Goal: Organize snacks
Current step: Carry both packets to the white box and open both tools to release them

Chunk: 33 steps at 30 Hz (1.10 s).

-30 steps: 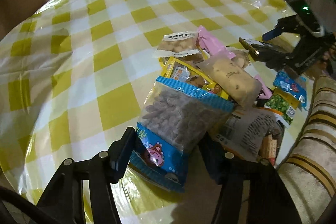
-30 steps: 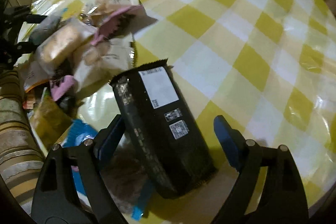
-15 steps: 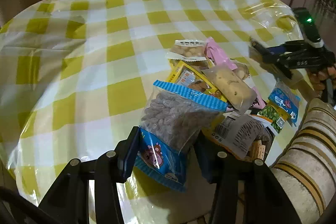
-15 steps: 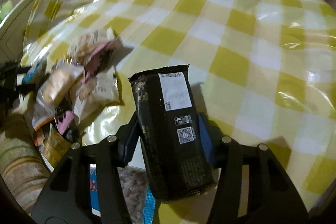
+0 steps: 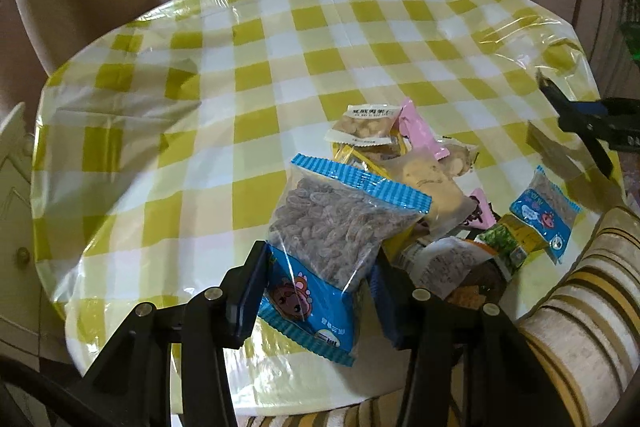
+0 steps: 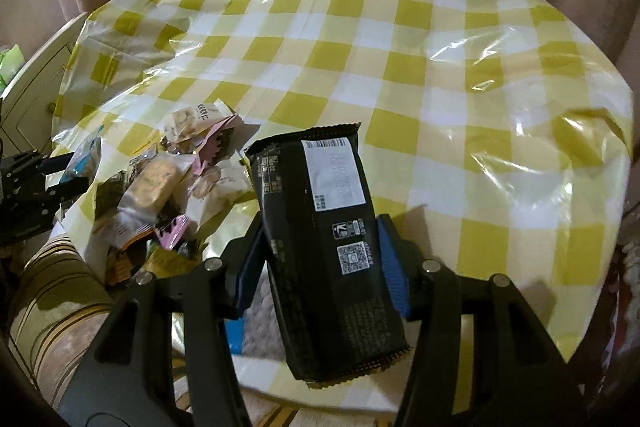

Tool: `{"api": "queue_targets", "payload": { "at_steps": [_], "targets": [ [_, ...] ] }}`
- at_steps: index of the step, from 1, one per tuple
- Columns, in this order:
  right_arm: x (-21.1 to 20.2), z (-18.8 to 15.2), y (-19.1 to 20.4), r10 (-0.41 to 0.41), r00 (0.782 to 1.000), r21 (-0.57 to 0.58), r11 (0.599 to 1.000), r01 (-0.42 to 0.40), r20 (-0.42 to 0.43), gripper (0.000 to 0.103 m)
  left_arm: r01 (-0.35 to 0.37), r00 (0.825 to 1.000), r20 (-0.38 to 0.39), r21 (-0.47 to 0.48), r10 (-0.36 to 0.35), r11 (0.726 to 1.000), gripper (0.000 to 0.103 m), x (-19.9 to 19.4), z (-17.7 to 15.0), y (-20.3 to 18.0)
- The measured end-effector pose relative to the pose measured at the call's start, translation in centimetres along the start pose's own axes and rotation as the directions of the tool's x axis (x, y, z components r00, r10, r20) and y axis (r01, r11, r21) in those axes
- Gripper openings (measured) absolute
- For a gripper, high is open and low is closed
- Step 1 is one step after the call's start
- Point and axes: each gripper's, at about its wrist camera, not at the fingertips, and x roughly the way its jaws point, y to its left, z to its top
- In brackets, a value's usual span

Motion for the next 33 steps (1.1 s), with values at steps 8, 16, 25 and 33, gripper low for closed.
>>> {"api": "queue_targets", "payload": {
  "at_steps": [8, 16, 25, 33],
  "targets": [
    [-1.9, -2.4, -0.3, -0.009, 1.000, 0.047, 0.999, 0.009, 0.002, 0.057, -0.008, 1.000, 0.029, 0.025, 0.007, 1.000, 0.049, -1.8, 0.6, -1.9],
    [-3.8, -4.2, -1.6, -0.027, 1.000, 0.098, 0.995, 0.026, 0.009, 0.057, 0.009, 0.999, 0.050, 0.075, -0.012, 0.997, 0.049, -3.2, 1.2, -4.5],
    [-5.8, -6.6, -3.7, -0.054, 0.998, 0.156, 0.986, 0.052, 0.012, 0.057, 0.038, 0.997, 0.068, 0.141, -0.048, 0.989, 0.049, -4.4, 2.1, -8.1],
    [-8.0, -9.8, -7.1, -0.102, 0.995, 0.257, 0.961, 0.099, 0.001, 0.057, 0.125, 0.987, 0.070, 0.223, -0.144, 0.967, 0.049, -5.4, 3.1, -13.4]
  ]
}}
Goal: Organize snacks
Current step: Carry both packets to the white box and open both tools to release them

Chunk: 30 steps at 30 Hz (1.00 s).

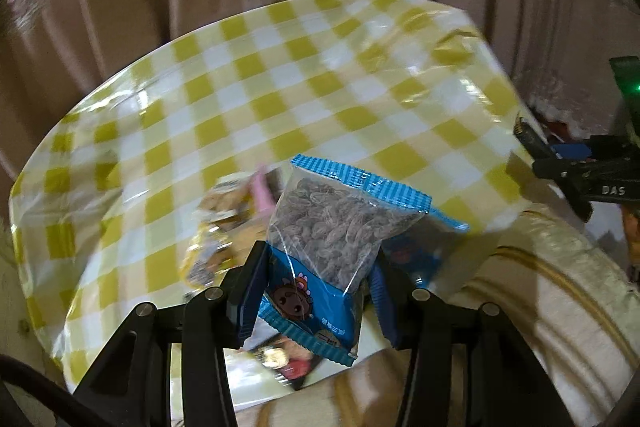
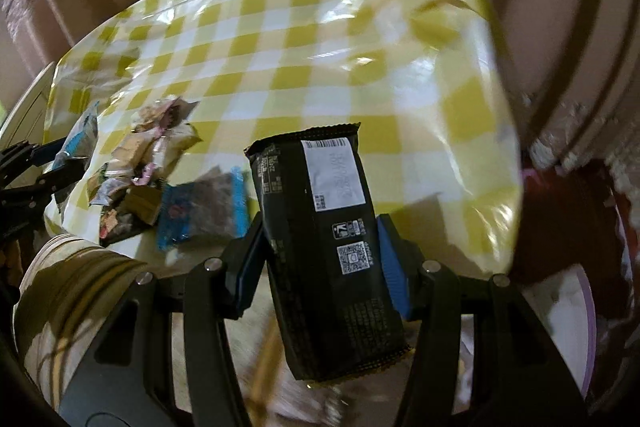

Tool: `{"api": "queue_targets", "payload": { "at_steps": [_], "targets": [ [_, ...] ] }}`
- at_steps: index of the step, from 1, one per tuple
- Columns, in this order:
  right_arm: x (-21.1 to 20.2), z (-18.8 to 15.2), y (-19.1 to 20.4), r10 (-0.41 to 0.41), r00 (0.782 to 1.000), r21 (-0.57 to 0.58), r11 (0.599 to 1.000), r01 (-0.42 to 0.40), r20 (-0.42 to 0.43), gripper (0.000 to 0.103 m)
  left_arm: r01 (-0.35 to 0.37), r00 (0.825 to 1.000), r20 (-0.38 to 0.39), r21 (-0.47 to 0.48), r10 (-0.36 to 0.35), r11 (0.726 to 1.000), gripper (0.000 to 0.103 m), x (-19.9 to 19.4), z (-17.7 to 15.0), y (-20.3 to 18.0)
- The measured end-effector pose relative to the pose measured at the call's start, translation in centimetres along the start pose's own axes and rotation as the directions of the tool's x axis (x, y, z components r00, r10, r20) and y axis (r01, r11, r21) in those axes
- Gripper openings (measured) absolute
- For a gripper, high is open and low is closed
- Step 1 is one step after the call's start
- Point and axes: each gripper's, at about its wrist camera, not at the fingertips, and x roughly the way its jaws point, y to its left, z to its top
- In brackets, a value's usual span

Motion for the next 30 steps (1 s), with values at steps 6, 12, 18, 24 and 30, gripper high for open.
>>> {"api": "queue_targets", "payload": {
  "at_steps": [6, 12, 18, 24, 30],
  "targets": [
    [-1.9, -2.3, -4.7, -0.068, 0.998, 0.108, 0.992, 0.069, -0.013, 0.057, 0.104, 0.994, 0.004, 0.099, -0.105, 0.990, 0.049, 0.4, 1.9, -5.8],
    [-3.6, -4.9, -9.1, -0.139, 0.989, 0.190, 0.971, 0.145, -0.043, 0.057, 0.221, 0.975, -0.010, 0.184, -0.223, 0.958, 0.049, 0.8, 3.8, -11.8],
    [-3.7, -7.7, -12.5, -0.213, 0.971, 0.255, 0.938, 0.234, -0.106, 0.057, 0.352, 0.935, -0.057, 0.253, -0.349, 0.901, 0.049, 1.3, 5.1, -17.6],
    [-3.3, -10.6, -15.2, -0.243, 0.955, 0.311, 0.907, 0.286, -0.169, 0.057, 0.479, 0.878, -0.152, 0.286, -0.454, 0.830, 0.049, 2.4, 5.9, -22.9],
    [-2.8, -11.9, -16.7, -0.246, 0.946, 0.349, 0.885, 0.308, -0.211, 0.057, 0.566, 0.822, -0.278, 0.303, -0.497, 0.766, 0.049, 4.2, 5.6, -27.5]
  ]
}}
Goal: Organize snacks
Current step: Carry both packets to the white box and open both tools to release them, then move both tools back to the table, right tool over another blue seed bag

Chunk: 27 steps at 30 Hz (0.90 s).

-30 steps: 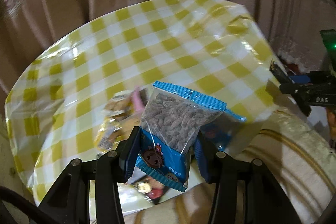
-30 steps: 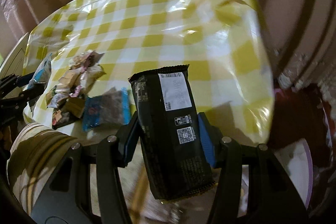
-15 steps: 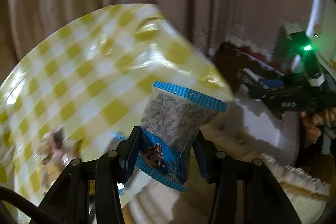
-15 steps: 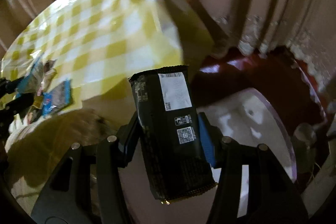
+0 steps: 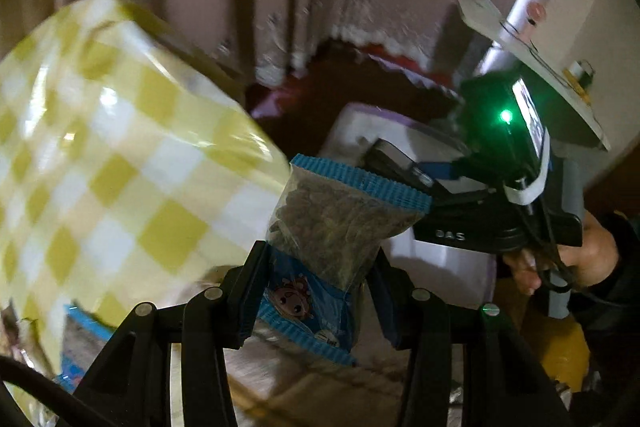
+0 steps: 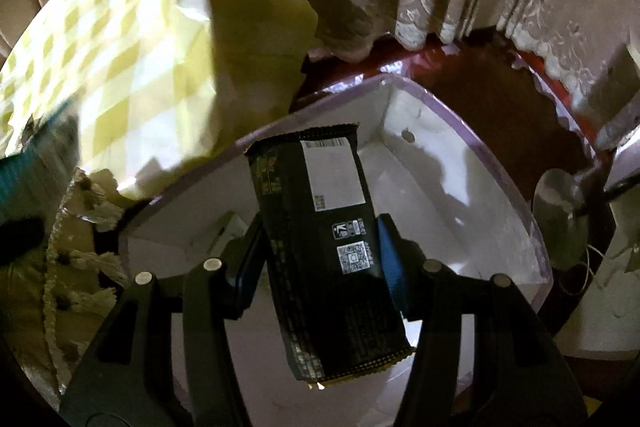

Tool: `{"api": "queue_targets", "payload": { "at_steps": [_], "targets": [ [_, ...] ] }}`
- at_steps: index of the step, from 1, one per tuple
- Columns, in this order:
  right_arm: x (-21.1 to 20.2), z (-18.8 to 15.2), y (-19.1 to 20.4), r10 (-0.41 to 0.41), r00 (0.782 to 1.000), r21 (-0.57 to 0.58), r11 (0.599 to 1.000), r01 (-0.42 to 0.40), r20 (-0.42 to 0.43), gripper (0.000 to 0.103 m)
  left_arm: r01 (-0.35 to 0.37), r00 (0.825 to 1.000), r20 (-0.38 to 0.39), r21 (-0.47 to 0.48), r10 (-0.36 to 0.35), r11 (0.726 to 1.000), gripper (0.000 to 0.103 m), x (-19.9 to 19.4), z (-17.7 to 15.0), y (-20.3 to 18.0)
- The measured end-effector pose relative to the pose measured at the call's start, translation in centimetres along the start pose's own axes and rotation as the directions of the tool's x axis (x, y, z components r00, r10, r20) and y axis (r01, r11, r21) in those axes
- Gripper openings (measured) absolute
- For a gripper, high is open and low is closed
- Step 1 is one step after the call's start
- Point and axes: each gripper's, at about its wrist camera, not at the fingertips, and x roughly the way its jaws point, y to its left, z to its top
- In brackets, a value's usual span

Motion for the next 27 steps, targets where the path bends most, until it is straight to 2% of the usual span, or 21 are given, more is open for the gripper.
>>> {"api": "queue_targets", "payload": {
  "at_steps": [5, 9, 11, 17, 22, 25, 27],
  "targets": [
    [0.8, -0.3, -0.6, -0.005, 1.000, 0.026, 1.000, 0.006, -0.025, 0.057, 0.057, 0.996, -0.069, 0.019, -0.055, 0.998, 0.052, 2.3, 0.4, -1.2],
    [0.9, -0.4, -0.9, -0.018, 0.999, 0.036, 0.999, 0.019, -0.041, 0.058, 0.068, 0.994, -0.084, 0.037, -0.065, 0.997, 0.070, 2.6, 0.5, -1.7],
    [0.9, -0.4, -1.0, -0.020, 0.999, 0.051, 0.998, 0.023, -0.046, 0.062, 0.072, 0.995, -0.073, 0.032, -0.069, 0.997, 0.072, 2.4, 0.6, -1.5],
    [0.7, -0.2, 0.1, 0.005, 0.999, 0.031, 1.000, -0.003, -0.043, 0.069, 0.076, 0.997, -0.019, -0.039, -0.076, 0.996, 0.074, 0.9, 0.1, 0.0],
    [-0.2, 0.1, 2.7, 0.034, 0.999, -0.010, 0.999, -0.034, -0.027, 0.071, 0.041, 0.997, 0.064, -0.109, -0.034, 0.993, 0.074, -1.6, -0.8, 1.8],
    [-0.8, 0.4, 4.5, 0.054, 0.998, -0.040, 0.998, -0.054, -0.014, 0.073, 0.021, 0.990, 0.142, -0.166, 0.003, 0.986, 0.074, -4.1, -2.0, 3.4],
    [-1.2, 0.7, 6.1, 0.068, 0.998, -0.071, 0.995, -0.068, -0.005, 0.074, 0.001, 0.978, 0.203, -0.215, 0.043, 0.977, 0.074, -6.0, -3.4, 4.7]
  ]
}}
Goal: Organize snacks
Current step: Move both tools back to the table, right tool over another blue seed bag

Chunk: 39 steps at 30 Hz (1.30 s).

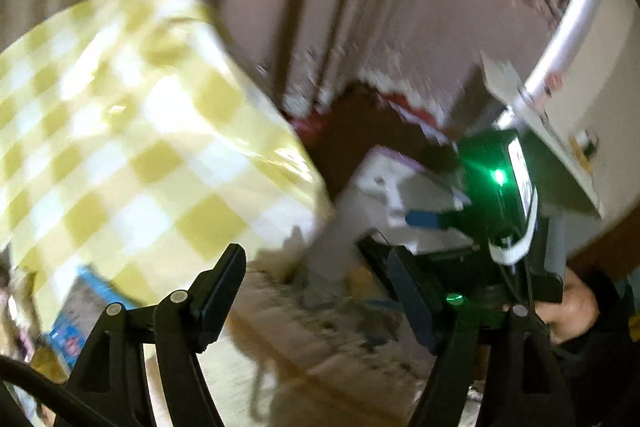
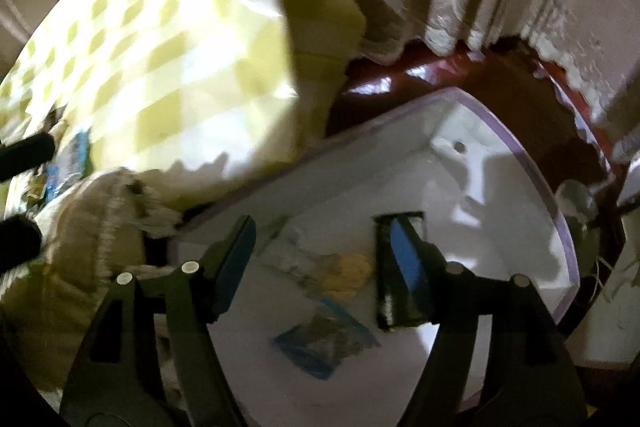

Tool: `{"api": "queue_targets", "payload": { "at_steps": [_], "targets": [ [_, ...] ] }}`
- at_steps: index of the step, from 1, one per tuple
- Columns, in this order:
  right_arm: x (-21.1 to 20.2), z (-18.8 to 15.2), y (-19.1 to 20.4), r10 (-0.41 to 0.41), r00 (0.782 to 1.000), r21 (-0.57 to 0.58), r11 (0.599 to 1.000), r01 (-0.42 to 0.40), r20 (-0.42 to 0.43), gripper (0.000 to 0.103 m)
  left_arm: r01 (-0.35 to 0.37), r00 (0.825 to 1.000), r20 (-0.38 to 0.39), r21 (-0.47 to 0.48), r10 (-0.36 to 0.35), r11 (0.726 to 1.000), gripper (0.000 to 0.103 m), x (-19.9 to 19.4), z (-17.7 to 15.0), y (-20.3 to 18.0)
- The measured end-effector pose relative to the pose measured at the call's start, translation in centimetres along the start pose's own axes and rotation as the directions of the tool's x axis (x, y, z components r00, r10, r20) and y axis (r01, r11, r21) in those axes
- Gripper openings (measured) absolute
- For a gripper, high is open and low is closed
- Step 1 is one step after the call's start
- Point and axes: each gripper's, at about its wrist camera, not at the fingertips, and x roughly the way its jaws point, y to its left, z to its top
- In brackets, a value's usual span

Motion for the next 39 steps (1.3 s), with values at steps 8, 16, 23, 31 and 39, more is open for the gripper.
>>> {"api": "queue_targets", "payload": {
  "at_steps": [8, 16, 23, 31, 39],
  "targets": [
    [-1.3, 1.4, 7.8, 0.074, 0.996, -0.202, 0.977, -0.064, 0.041, 0.080, -0.193, 0.972, 0.080, -0.273, 0.222, 0.942, 0.074, -7.9, -4.7, 9.0],
    [-1.8, 1.9, 15.8, 0.081, 0.993, -0.441, 0.897, -0.036, 0.084, 0.082, -0.428, 0.861, 0.040, -0.480, 0.507, 0.766, 0.074, -16.1, -12.9, 16.9],
    [-1.1, 2.0, 20.6, 0.087, 0.993, -0.613, 0.790, -0.021, 0.078, 0.082, -0.461, 0.829, -0.042, -0.616, 0.558, 0.639, 0.074, -19.5, -19.2, 21.3],
    [1.2, 2.2, 26.4, 0.132, 0.991, -0.811, 0.577, -0.099, -0.027, 0.089, -0.449, 0.838, -0.061, -0.641, 0.542, 0.622, 0.074, -19.2, -20.1, 22.1],
    [4.3, 3.6, 29.6, 0.079, 0.980, -0.910, 0.364, -0.199, -0.183, 0.100, -0.431, 0.846, -0.078, -0.681, 0.528, 0.591, 0.074, -19.2, -20.8, 23.1]
  ]
}}
